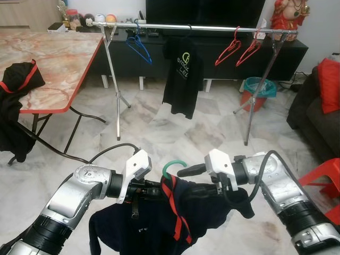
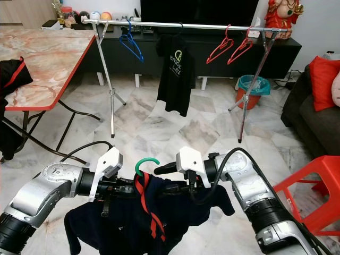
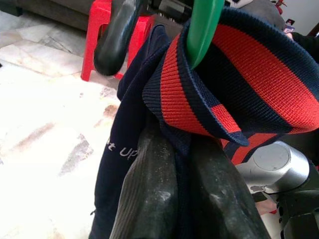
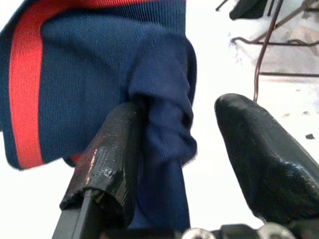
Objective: Hang hanger
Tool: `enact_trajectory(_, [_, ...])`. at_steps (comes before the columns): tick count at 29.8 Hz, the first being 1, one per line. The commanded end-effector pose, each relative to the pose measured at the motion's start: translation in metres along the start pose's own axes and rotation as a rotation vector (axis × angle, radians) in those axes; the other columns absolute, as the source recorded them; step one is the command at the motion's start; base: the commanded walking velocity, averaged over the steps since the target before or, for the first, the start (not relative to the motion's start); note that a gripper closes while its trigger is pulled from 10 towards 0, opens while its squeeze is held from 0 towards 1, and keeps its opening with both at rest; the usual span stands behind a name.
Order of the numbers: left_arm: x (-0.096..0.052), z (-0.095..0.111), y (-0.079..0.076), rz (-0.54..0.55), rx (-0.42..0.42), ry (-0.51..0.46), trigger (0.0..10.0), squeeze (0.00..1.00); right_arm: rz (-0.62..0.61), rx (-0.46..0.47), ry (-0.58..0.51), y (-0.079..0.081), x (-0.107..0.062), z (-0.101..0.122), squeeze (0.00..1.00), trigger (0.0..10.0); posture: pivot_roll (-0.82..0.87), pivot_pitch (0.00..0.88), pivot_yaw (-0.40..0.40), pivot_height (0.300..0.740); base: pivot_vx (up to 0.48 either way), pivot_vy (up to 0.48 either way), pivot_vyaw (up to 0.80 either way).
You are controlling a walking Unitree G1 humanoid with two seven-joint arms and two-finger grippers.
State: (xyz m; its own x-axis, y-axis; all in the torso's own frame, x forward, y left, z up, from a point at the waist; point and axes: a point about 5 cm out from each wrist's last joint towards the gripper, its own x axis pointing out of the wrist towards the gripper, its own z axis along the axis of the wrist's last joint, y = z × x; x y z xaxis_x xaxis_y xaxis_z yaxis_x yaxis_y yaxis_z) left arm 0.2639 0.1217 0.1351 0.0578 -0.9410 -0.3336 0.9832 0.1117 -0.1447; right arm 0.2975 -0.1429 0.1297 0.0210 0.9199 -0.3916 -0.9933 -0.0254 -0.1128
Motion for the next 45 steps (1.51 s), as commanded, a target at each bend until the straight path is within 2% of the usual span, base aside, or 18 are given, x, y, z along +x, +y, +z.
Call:
enact_trajectory(1, [-0.001,0.003,0.0,0.0,0.019,0.007,0.0,0.0,-0.021,-0.029,0.017,-0.002,-0.01,0.004,1.0,10.0,-0.02,0.0,-0.059,0.74,0.0,0.0,0.0])
enact_trajectory(6, [-0.003,0.001,0.002,0.021,0.018,0.01,0.0,0.0,-0.054,-0.026,0.072,-0.002,-0.024,-0.002,1.0,10.0,-0.02,0.0,-0.057,0.74,0.0,0.0,0.0])
enact_trajectory(9, [-0.007,-0.001,0.006,0.068,0.014,0.004,0.0,0.0,-0.19,-0.045,0.106,-0.011,-0.037,-0.004,1.0,10.0,-0.03,0.0,-0.056,0.74,0.0,0.0,0.0])
enact_trajectory(10, [-0.009,-0.002,0.007,0.087,0.013,0.006,0.0,0.0,-0.267,-0.053,0.102,-0.017,-0.041,-0.004,0.8,10.0,-0.03,0.0,-0.056,0.74,0.0,0.0,0.0])
enact_trajectory(11, [-0.012,-0.004,0.008,0.106,0.005,0.005,0.0,0.0,-0.355,-0.051,0.093,-0.023,-0.046,-0.004,0.28,10.0,-0.03,0.0,-0.056,0.74,0.0,0.0,0.0])
enact_trajectory(12, [-0.013,-0.005,0.008,0.119,0.003,0.009,0.0,0.0,-0.426,-0.041,0.082,-0.029,-0.049,-0.004,0.0,10.0,-0.03,0.0,-0.056,0.74,0.0,0.0,0.0])
enact_trajectory(14, [-0.02,-0.01,0.012,0.174,-0.008,0.015,0.0,0.0,-0.628,-0.005,0.012,-0.039,-0.061,-0.003,0.0,10.0,-0.02,0.0,-0.057,0.74,0.0,0.0,0.0])
enact_trajectory(19, [-0.027,-0.013,0.015,0.242,-0.02,0.008,0.0,0.0,-0.763,0.038,-0.046,-0.039,-0.072,-0.008,0.0,10.0,-0.03,0.0,-0.054,0.74,0.0,0.0,0.0])
enact_trajectory(20, [-0.031,-0.016,0.019,0.3,-0.023,0.011,1.3,0.0,-0.849,0.068,-0.057,-0.04,-0.078,-0.013,0.0,10.0,-0.03,0.0,-0.053,0.74,0.0,0.0,0.0])
enact_trajectory(21, [-0.033,-0.019,0.021,0.34,-0.025,0.013,1.3,0.0,-0.907,0.087,-0.061,-0.04,-0.082,-0.017,0.0,10.0,-0.03,0.0,-0.053,0.74,0.0,0.0,0.0])
enact_trajectory(22, [-0.037,-0.022,0.026,0.415,-0.015,0.019,6.0,0.0,-0.988,0.129,-0.049,-0.04,-0.088,-0.026,0.0,10.0,-0.03,0.0,-0.052,0.74,0.0,0.0,0.0])
enact_trajectory(23, [-0.04,-0.025,0.029,0.463,-0.007,0.024,6.0,0.0,-1.034,0.156,-0.037,-0.04,-0.091,-0.031,0.0,10.0,-0.03,0.0,-0.052,0.74,0.0,0.0,0.0])
enact_trajectory(24, [-0.044,-0.028,0.037,0.564,-0.02,0.016,10.0,0.0,-1.131,0.19,-0.021,-0.039,-0.098,-0.04,0.0,10.0,-0.03,0.0,-0.052,0.74,0.0,0.0,0.0])
enact_trajectory(29, [-0.074,-0.044,0.065,1.052,-0.107,-0.084,10.0,0.0,-1.535,0.44,0.029,-0.019,-0.117,-0.089,0.0,10.0,-0.03,0.0,-0.05,0.74,0.0,0.0,0.0])
enact_trajectory(30, [-0.074,-0.044,0.065,1.052,-0.107,-0.084,10.0,0.0,-1.535,0.44,0.029,-0.019,-0.117,-0.089,0.0,10.0,-0.03,0.0,-0.05,0.74,0.0,0.0,0.0])
enact_trajectory(32, [-0.081,-0.048,0.067,1.165,-0.147,-0.151,10.0,0.0,-1.623,0.555,-0.015,-0.007,-0.116,-0.104,0.0,10.0,-0.03,0.0,-0.049,0.74,0.0,0.0,0.0])
enact_trajectory(41, [-0.068,-0.053,0.06,1.198,-0.188,-0.313,10.0,0.0,-1.747,0.804,0.15,0.048,-0.098,-0.16,0.0,10.0,-0.05,0.0,-0.052,0.74,0.0,0.0,0.0])
enact_trajectory(45, [-0.07,-0.051,0.063,1.286,-0.144,-0.336,10.0,0.0,-1.794,0.993,0.232,0.083,-0.084,-0.186,0.0,10.0,-0.06,0.0,-0.053,0.74,0.0,0.0,0.0])
